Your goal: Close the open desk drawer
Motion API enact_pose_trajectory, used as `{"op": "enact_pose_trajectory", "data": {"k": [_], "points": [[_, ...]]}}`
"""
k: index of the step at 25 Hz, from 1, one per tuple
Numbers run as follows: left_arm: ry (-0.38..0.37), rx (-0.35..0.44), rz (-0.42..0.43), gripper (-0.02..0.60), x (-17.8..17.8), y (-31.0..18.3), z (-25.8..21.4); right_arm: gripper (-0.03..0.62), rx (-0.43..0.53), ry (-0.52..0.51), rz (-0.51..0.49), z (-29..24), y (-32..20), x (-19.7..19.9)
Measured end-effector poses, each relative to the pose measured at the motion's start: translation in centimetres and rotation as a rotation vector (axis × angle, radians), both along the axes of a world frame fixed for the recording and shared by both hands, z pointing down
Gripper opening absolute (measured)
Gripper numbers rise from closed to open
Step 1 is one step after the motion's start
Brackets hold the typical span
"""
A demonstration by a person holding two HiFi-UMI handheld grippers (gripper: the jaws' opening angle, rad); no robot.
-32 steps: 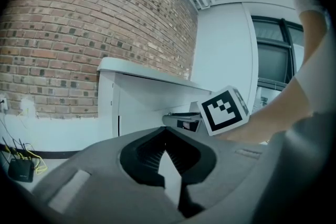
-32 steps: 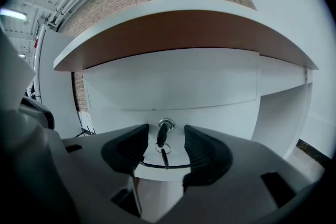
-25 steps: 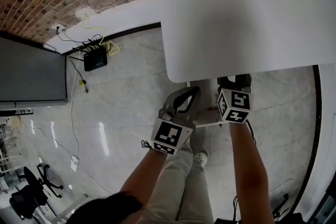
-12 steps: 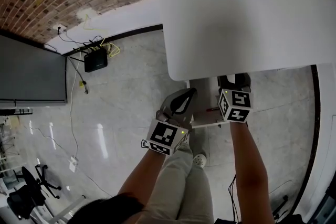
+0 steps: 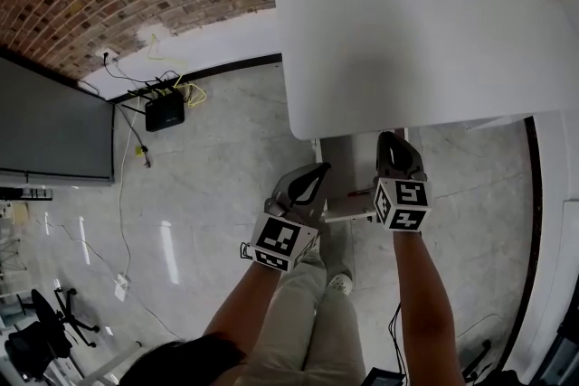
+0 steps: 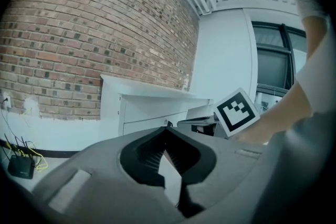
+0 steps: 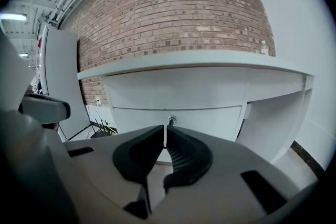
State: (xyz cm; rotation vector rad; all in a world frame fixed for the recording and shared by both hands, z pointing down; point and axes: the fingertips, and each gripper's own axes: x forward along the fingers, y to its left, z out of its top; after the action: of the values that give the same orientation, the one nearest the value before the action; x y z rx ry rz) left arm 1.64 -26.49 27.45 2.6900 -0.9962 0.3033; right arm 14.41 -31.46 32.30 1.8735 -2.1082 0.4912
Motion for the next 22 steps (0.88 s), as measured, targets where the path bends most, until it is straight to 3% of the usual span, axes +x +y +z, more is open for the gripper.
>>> {"op": "enact_pose_trajectory", "data": {"k": [3,14,22], "points": [[0.005,0.014,-0.002,0.004,0.4,0.6,-1.7,0.012,0.015,-0.017,-0.003,-2.0,1.7,0.1],[0.021,0.062,-0.058,0.003,1.2,6.6,-8.4,0.011,0.107,-0.074,-0.081,-11.2,9.4,-0.5],[0.045,0.149,-0.092,0.003,0.5,11.8,-17.2,0.011,0.174,-0.013,-0.254,-20.1,16.6,-2.4]]}}
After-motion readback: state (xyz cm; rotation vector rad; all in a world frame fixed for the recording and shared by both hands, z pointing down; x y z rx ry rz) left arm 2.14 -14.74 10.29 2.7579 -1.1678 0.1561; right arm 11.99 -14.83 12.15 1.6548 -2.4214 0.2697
